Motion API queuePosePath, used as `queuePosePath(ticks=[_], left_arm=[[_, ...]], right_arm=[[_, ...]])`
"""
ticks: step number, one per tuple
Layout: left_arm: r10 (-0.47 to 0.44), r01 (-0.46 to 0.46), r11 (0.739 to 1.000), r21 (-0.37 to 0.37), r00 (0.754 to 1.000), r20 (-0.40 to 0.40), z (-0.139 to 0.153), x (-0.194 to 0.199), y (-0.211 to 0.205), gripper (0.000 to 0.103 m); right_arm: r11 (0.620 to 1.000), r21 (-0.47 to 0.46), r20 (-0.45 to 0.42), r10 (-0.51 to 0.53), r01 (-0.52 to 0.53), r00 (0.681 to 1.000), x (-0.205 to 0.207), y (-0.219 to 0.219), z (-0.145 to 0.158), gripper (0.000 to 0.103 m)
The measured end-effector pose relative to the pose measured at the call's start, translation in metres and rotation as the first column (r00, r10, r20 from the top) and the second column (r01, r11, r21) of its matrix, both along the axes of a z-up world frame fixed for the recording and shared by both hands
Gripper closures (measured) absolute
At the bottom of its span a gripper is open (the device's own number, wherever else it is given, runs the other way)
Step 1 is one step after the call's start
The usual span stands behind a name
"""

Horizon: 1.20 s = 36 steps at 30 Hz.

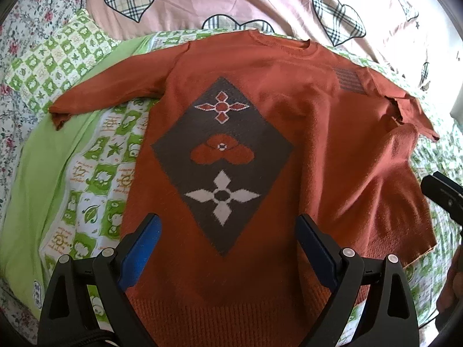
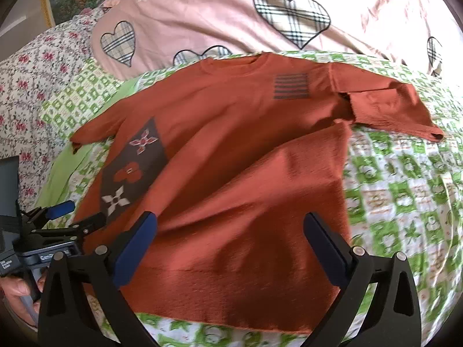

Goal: Fold small clothes

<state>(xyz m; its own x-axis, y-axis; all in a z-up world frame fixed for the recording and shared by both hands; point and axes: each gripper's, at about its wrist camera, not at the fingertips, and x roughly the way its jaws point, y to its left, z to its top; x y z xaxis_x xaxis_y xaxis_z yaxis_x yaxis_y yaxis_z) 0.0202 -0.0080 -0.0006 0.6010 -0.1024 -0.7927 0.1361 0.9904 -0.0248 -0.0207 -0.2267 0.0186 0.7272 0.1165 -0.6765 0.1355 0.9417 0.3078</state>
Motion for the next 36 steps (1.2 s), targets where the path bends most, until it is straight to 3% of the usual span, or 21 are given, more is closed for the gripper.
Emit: queuePosePath(ticks=[7, 11, 19, 22, 24, 25, 27, 32, 36], left_arm=[[-0.018, 0.018, 0.999, -0.034, 1.000, 0.007, 0.007, 0.025, -0.003, 0.007], [-0.024, 0.025, 0.998, -0.056, 1.000, 0.015, 0.014, 0.042, -0.009, 0.007], [-0.051, 0.052, 0.995, -0.081, 0.999, 0.016, 0.021, 0.080, -0.026, 0.007], [-0.064, 0.065, 0.994, -0.085, 0.998, 0.014, 0.020, 0.089, -0.032, 0.007], [-0.072, 0.073, 0.994, -0.081, 0.997, 0.020, 0.019, 0.092, -0.034, 0.007], [-0.074, 0.076, 0.994, -0.081, 0.997, 0.024, 0.019, 0.093, -0.035, 0.007], [-0.081, 0.083, 0.993, -0.083, 0.996, 0.028, 0.018, 0.095, -0.035, 0.007], [-0.083, 0.085, 0.991, -0.102, 0.996, 0.018, 0.015, 0.099, -0.033, 0.007], [-0.084, 0.087, 0.989, -0.121, 0.996, 0.029, 0.018, 0.100, -0.028, 0.007]], right_arm=[[0.994, -0.048, 0.030, -0.096, 0.097, 0.995, 0.015, -0.061, 0.009, 0.007], [0.983, -0.071, 0.035, -0.166, 0.168, 0.986, 0.039, -0.106, 0.009, 0.016], [0.976, -0.119, -0.060, -0.190, 0.182, 0.980, 0.117, -0.159, -0.016, 0.029], [0.974, -0.154, -0.119, -0.185, 0.165, 0.976, 0.136, -0.166, -0.034, 0.038], [0.970, -0.163, -0.142, -0.202, 0.179, 0.969, 0.138, -0.175, -0.043, 0.059], [0.974, -0.127, -0.128, -0.206, 0.190, 0.970, 0.135, -0.181, -0.043, 0.065], [0.977, -0.064, -0.086, -0.207, 0.202, 0.975, 0.126, -0.187, -0.035, 0.090], [0.989, 0.034, 0.033, -0.144, 0.143, 0.989, 0.114, -0.164, 0.006, 0.095], [0.989, 0.147, 0.119, -0.040, 0.023, 0.992, 0.137, -0.128, 0.038, 0.095]])
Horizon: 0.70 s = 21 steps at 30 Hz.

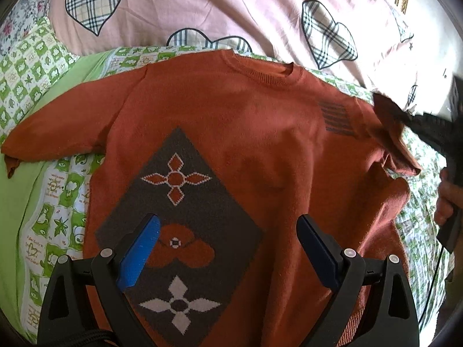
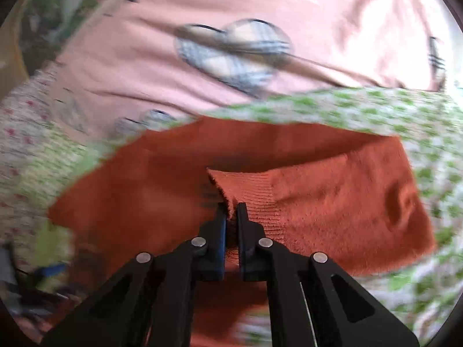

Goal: Fold small clothes

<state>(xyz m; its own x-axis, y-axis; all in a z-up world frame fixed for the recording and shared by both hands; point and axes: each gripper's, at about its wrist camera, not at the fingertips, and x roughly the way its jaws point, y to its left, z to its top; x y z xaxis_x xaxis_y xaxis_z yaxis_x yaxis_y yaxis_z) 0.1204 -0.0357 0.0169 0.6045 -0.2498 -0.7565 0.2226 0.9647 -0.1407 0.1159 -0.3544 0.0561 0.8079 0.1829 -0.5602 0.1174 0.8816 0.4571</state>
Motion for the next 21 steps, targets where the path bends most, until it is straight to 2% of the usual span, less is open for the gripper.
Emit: queuePosePath(ticks=[3, 6, 10, 14, 16, 18, 21], left_arm=[[-0.008, 0.008, 0.999, -0.039, 1.000, 0.002, 0.000, 0.006, 0.011, 0.007], [-0.028, 0.028, 0.995, -0.098, 1.000, 0.001, -0.001, 0.021, 0.024, 0.007], [-0.036, 0.031, 0.990, -0.138, 0.999, -0.033, -0.003, 0.047, 0.040, 0.007], [-0.048, 0.031, 0.984, -0.176, 0.995, -0.092, -0.003, 0.076, 0.056, 0.007], [-0.057, 0.033, 0.980, -0.194, 0.991, -0.119, -0.004, 0.087, 0.063, 0.007], [-0.053, 0.022, 0.981, -0.191, 0.986, -0.159, -0.008, 0.102, 0.069, 0.007], [-0.066, 0.015, 0.972, -0.233, 0.975, -0.212, -0.011, 0.124, 0.071, 0.007]], right_arm=[[0.991, 0.059, 0.056, 0.116, -0.120, 0.992, 0.037, 0.043, 0.016, 0.095], [0.965, 0.120, 0.082, 0.226, -0.234, 0.971, 0.076, 0.087, 0.018, 0.095], [0.925, 0.198, 0.051, 0.321, -0.324, 0.946, 0.129, 0.140, 0.001, 0.096], [0.878, 0.283, 0.010, 0.399, -0.385, 0.917, 0.167, 0.188, -0.015, 0.101], [0.861, 0.291, -0.008, 0.439, -0.418, 0.898, 0.182, 0.215, -0.017, 0.102], [0.868, 0.254, -0.045, 0.450, -0.426, 0.892, 0.190, 0.227, -0.018, 0.102], [0.894, 0.260, -0.072, 0.395, -0.365, 0.916, 0.182, 0.213, -0.018, 0.102]])
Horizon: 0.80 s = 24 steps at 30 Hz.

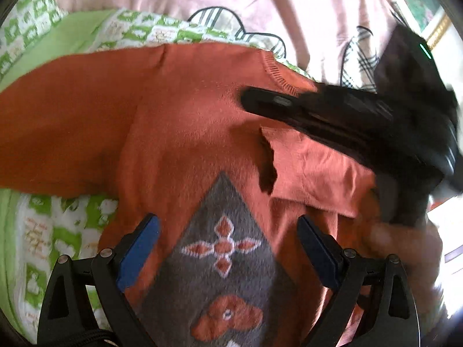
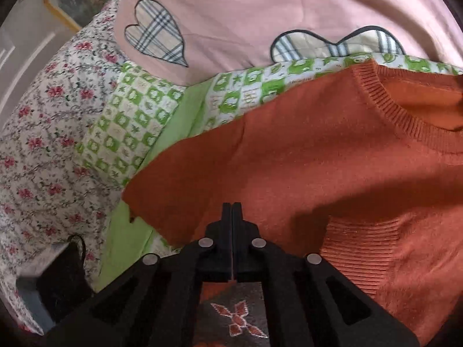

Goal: Fold small clothes

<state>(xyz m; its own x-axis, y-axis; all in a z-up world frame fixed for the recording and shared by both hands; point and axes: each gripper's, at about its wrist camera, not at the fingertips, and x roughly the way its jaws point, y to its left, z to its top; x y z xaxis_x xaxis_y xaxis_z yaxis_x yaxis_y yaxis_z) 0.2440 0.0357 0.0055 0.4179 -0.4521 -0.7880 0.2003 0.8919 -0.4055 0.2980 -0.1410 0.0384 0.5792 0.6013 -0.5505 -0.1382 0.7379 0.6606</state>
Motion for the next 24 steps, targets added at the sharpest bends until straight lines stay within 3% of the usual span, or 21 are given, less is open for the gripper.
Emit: queuePosePath(ticks=[3, 8, 12, 14, 16, 17, 21, 24], left_arm=[[-0.043, 0.042, 0.999, -0.024, 0.999, -0.026, -0.003, 0.021, -0.019, 0.007], [-0.085, 0.090, 0.994, 0.064, 0.994, -0.065, -0.023, 0.051, -0.069, 0.006], [-0.087, 0.091, 0.989, 0.115, 0.996, -0.036, -0.026, 0.065, -0.099, 0.006], [-0.103, 0.103, 0.990, 0.100, 0.995, -0.012, -0.021, 0.063, -0.107, 0.026], [-0.130, 0.131, 0.985, 0.111, 0.991, -0.018, -0.018, 0.062, -0.115, 0.089], [-0.138, 0.139, 0.983, 0.120, 0.990, -0.020, -0.018, 0.061, -0.119, 0.101], [-0.109, 0.103, 0.985, 0.135, 0.993, 0.039, 0.002, 0.050, -0.111, 0.101], [-0.048, 0.024, 0.980, 0.197, 0.992, 0.115, 0.030, 0.045, -0.086, 0.102]], right_arm=[[0.994, -0.031, -0.034, -0.104, 0.103, 0.994, -0.031, -0.034, -0.003, 0.101], [0.978, -0.072, -0.075, -0.199, 0.193, 0.977, -0.084, -0.080, -0.014, 0.101], [0.966, -0.079, -0.116, -0.254, 0.246, 0.960, -0.117, -0.119, -0.025, 0.101], [0.957, -0.071, -0.148, -0.290, 0.282, 0.946, -0.131, -0.136, -0.032, 0.101], [0.948, -0.063, -0.175, -0.318, 0.312, 0.932, -0.144, -0.152, -0.039, 0.101], [0.943, -0.063, -0.186, -0.332, 0.326, 0.925, -0.150, -0.158, -0.041, 0.101], [0.926, -0.072, -0.201, -0.379, 0.372, 0.903, -0.167, -0.178, -0.041, 0.101], [0.910, -0.103, -0.204, -0.413, 0.401, 0.887, -0.177, -0.196, -0.036, 0.101]])
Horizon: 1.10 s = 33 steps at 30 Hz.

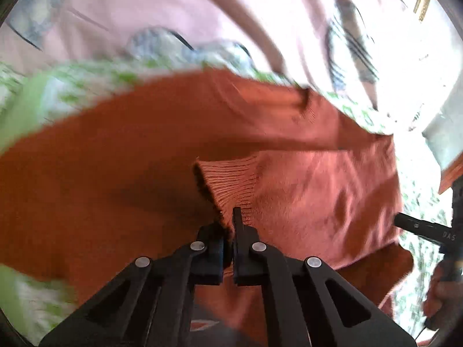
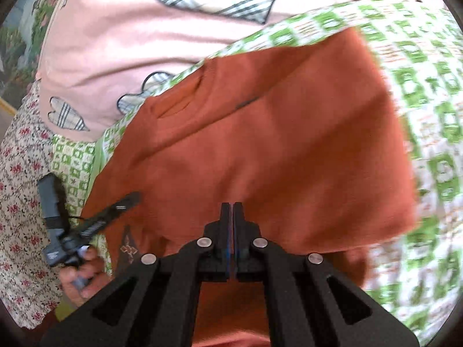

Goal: Fold small clothes

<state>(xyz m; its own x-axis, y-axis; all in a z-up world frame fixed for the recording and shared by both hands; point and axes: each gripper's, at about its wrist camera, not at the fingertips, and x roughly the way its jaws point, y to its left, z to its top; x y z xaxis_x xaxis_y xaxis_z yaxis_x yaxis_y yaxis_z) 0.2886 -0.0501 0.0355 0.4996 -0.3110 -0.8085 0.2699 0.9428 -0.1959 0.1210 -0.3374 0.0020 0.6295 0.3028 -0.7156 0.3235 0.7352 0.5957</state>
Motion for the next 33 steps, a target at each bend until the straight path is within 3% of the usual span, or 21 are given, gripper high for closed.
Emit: queuePosePath(ticks=[2, 4, 6, 7, 8, 13, 20, 21, 22, 23, 28, 33], left_arm=[[0.068, -0.068, 0.997, 0.020, 0.998, 0.016, 0.009, 0.006, 0.031, 0.102], [0.120, -0.120, 0.991, 0.057, 0.993, 0.005, 0.006, 0.014, 0.055, 0.102], [0.154, -0.152, 0.986, 0.065, 0.988, -0.023, 0.000, 0.020, 0.071, 0.102], [0.162, -0.160, 0.985, 0.068, 0.987, -0.024, 0.000, 0.021, 0.075, 0.102], [0.167, -0.165, 0.984, 0.073, 0.986, -0.019, 0.000, 0.020, 0.075, 0.102], [0.208, -0.206, 0.975, 0.080, 0.978, -0.030, -0.004, 0.018, 0.082, 0.101], [0.187, -0.181, 0.978, 0.106, 0.981, -0.048, -0.011, 0.015, 0.072, 0.101], [0.190, -0.184, 0.977, 0.109, 0.980, -0.055, -0.013, 0.015, 0.072, 0.101], [0.189, -0.181, 0.977, 0.108, 0.980, -0.060, -0.013, 0.016, 0.071, 0.101], [0.184, -0.176, 0.979, 0.106, 0.981, -0.064, -0.013, 0.015, 0.069, 0.101], [0.099, -0.094, 0.990, 0.104, 0.994, -0.048, -0.006, 0.012, 0.042, 0.101], [0.130, -0.119, 0.983, 0.141, 0.989, -0.074, -0.031, 0.026, 0.039, 0.101]], right_arm=[[0.999, -0.023, -0.012, -0.031, 0.031, 0.999, -0.006, -0.015, 0.004, 0.101], [0.997, -0.043, -0.019, -0.062, 0.061, 0.998, -0.013, -0.030, 0.005, 0.093], [0.993, -0.057, -0.031, -0.101, 0.099, 0.994, -0.017, -0.045, 0.003, 0.045], [0.992, -0.060, -0.028, -0.117, 0.115, 0.993, -0.017, -0.051, 0.002, 0.037], [0.991, -0.063, -0.027, -0.120, 0.118, 0.992, -0.016, -0.053, 0.001, 0.037], [0.995, -0.071, -0.028, -0.072, 0.070, 0.997, 0.008, -0.057, -0.002, 0.037], [0.995, -0.101, -0.072, -0.017, 0.010, 0.997, 0.050, -0.060, -0.025, 0.037], [0.995, -0.102, -0.084, -0.007, -0.002, 0.996, 0.056, -0.060, -0.030, 0.041], [0.995, -0.095, -0.093, 0.022, -0.031, 0.995, 0.062, -0.059, -0.035, 0.055], [0.995, -0.085, -0.093, 0.044, -0.052, 0.995, 0.064, -0.058, -0.036, 0.095], [0.987, -0.159, -0.048, 0.014, -0.021, 0.999, 0.045, -0.079, -0.007, 0.094], [0.984, -0.178, -0.101, 0.012, -0.030, 0.995, 0.055, -0.087, -0.027, 0.094]])
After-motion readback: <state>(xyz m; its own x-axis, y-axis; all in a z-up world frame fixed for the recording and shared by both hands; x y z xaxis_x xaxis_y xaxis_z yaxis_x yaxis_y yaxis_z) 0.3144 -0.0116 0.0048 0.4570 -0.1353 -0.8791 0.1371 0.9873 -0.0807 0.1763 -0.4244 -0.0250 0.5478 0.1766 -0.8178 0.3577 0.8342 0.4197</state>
